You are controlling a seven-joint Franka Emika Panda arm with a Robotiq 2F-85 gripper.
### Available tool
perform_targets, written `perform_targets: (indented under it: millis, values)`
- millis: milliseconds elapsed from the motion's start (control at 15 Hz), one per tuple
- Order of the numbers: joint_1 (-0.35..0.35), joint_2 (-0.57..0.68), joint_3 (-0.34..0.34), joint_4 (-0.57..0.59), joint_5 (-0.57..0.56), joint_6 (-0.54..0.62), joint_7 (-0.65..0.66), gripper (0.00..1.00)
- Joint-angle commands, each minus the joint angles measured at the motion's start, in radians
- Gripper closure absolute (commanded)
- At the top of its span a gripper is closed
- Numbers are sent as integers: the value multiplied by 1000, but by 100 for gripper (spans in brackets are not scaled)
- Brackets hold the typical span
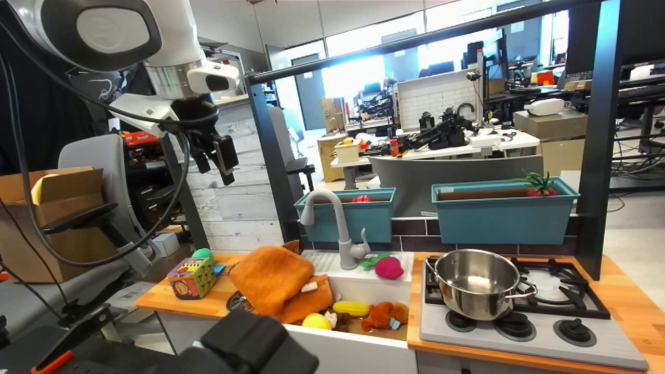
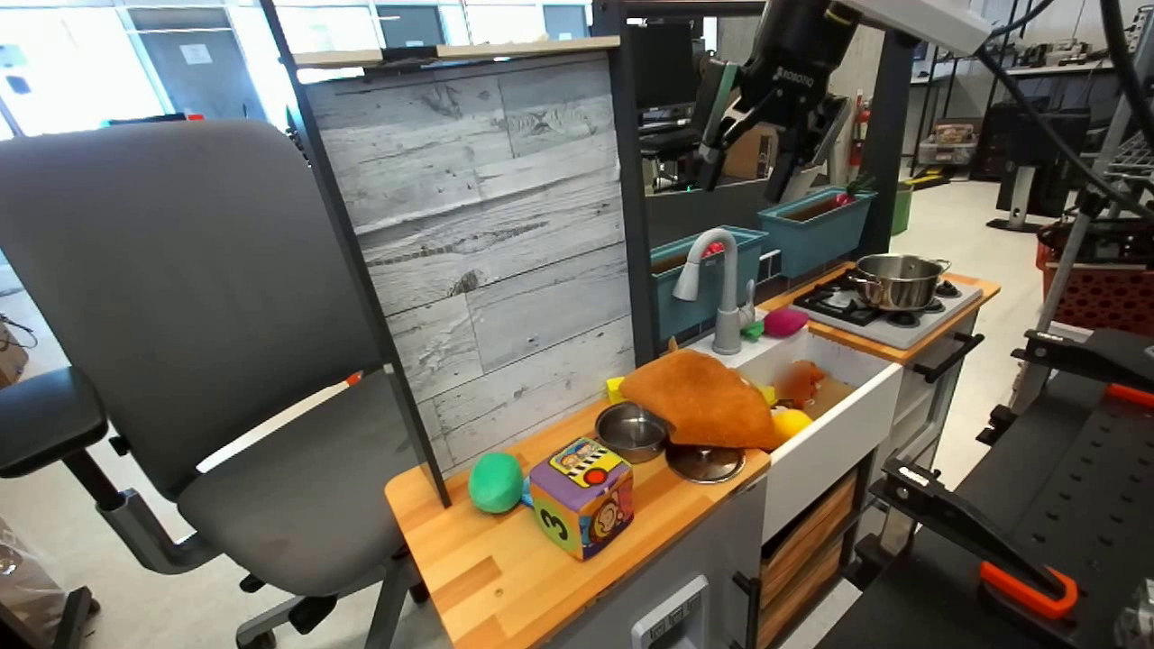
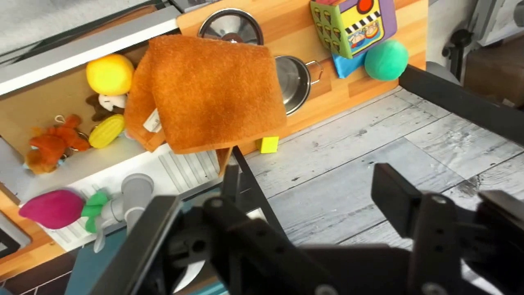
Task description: Move the pee plush toy and pick up the cloth and drop it on the counter, then pick up the pink plush toy from the sink and put it in the pot
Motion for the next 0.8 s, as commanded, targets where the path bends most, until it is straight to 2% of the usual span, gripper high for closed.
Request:
perform_targets:
  millis: [0, 200, 333, 733]
  values:
    - [50, 42, -110, 69, -106, -68, 114, 0]
    - [49, 113, -173, 157, -149, -105, 189, 0]
    - [35, 181, -201, 235, -135, -118, 207, 0]
    - [14, 386, -236, 468, -128, -174, 260, 0]
